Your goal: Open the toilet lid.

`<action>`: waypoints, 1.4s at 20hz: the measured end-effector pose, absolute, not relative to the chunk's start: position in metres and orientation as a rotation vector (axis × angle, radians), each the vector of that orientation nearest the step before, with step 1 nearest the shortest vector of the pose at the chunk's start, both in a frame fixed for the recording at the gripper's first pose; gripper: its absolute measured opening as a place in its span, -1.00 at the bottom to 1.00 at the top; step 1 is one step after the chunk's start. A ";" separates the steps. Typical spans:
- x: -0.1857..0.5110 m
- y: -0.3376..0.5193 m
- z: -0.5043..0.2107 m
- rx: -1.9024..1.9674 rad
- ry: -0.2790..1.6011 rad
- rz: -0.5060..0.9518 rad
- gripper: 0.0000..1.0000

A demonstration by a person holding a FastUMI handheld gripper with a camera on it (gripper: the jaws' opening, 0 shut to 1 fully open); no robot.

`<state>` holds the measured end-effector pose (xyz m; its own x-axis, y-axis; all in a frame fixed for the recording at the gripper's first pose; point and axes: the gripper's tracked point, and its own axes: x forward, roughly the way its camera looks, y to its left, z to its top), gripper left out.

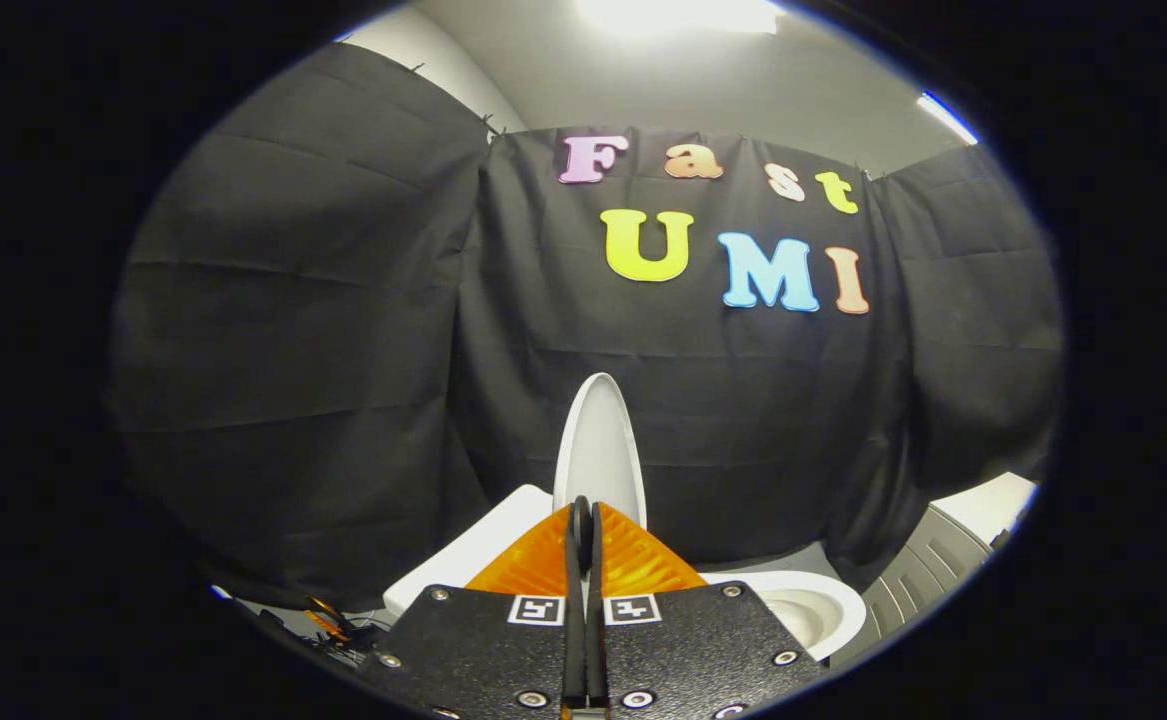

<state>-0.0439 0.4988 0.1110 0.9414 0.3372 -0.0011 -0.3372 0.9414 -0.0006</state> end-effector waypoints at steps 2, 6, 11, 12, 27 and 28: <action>-0.046 0.507 0.107 0.031 0.014 0.370 -1.00; -0.043 0.524 0.106 0.103 0.036 0.439 -0.99; -0.042 0.521 0.109 0.027 -0.006 0.478 -0.91; -0.041 0.521 0.109 0.041 -0.011 0.483 -0.89; -0.053 0.462 0.166 0.055 -0.164 0.528 0.89; -0.052 0.453 0.170 0.063 -0.173 0.519 0.89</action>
<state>-0.0518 0.4528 0.1697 0.8539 0.4882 0.1803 -0.4989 0.8665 0.0159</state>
